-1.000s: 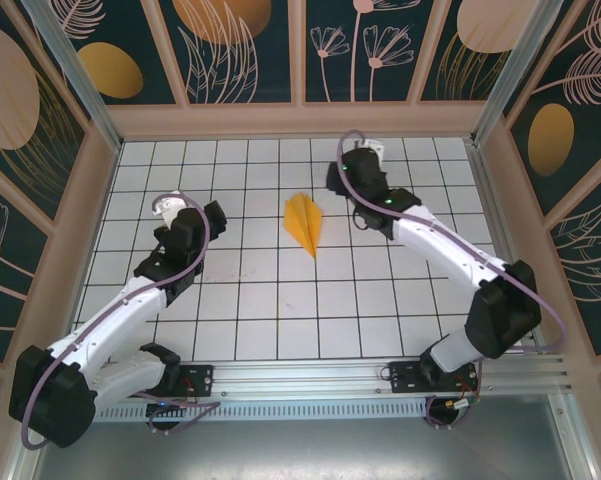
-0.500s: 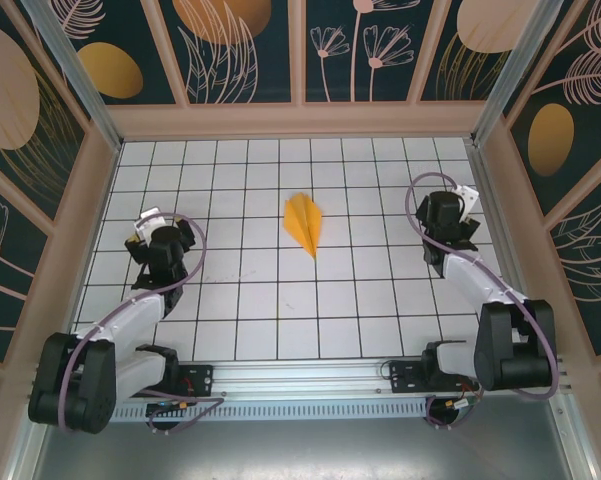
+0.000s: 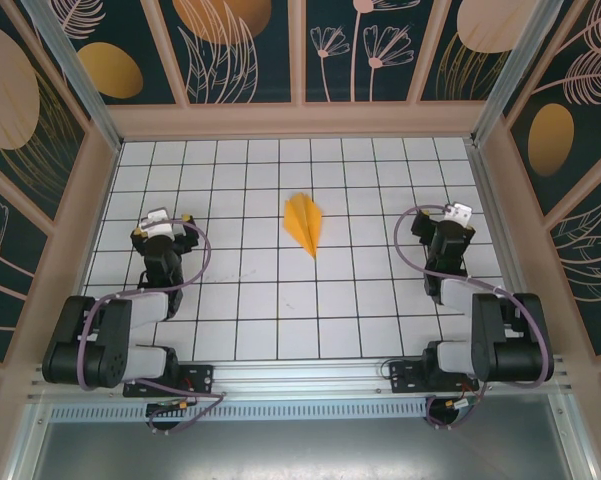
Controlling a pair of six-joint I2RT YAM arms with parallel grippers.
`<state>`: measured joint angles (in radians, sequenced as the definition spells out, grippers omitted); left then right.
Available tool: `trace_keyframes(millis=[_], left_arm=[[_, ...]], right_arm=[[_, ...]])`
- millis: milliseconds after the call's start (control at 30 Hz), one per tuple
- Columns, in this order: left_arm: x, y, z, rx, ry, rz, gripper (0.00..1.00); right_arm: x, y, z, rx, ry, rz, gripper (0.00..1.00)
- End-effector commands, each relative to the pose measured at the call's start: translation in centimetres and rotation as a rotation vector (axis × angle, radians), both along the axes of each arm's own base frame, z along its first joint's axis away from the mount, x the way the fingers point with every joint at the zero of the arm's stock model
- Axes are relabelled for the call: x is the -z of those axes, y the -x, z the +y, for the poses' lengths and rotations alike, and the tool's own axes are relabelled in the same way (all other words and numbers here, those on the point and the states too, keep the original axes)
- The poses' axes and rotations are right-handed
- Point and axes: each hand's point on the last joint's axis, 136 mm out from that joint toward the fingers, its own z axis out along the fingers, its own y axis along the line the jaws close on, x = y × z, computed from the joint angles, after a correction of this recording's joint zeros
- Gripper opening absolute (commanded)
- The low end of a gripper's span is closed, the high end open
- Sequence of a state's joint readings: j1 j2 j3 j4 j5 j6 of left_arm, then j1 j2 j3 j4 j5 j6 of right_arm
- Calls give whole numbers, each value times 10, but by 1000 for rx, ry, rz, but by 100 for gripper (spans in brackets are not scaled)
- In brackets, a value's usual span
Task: Fold a paper plane with a square sheet of paper (pick it up from the middle)
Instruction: Reset both arms
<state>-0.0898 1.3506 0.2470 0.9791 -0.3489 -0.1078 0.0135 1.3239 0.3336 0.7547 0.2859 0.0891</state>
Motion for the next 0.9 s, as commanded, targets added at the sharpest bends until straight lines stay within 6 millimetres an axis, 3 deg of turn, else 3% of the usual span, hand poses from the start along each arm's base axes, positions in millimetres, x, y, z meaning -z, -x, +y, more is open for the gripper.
trace_keyframes(millis=[0,233,500,567,700,867], left_arm=[[-25,-12,-9,81,-9,-108,98],[-14,-20,-1,92,13,-123,99],[-14,-8,-4,115,6,-170,99],[-15,-4,-4,116,4,-184,99],[-12,-6,10,26,25,-169,99],[-14,-3,11,20,23,-183,98]], right_arm=[[-18,-10,8,-73,17,-119,92],[-4,-17,15,-129,0,-130,91],[-1,-7,26,-200,13,-177,92],[0,-6,26,-197,14,-173,98],[0,-7,26,-199,13,-174,99],[0,-8,26,-199,13,-173,99]])
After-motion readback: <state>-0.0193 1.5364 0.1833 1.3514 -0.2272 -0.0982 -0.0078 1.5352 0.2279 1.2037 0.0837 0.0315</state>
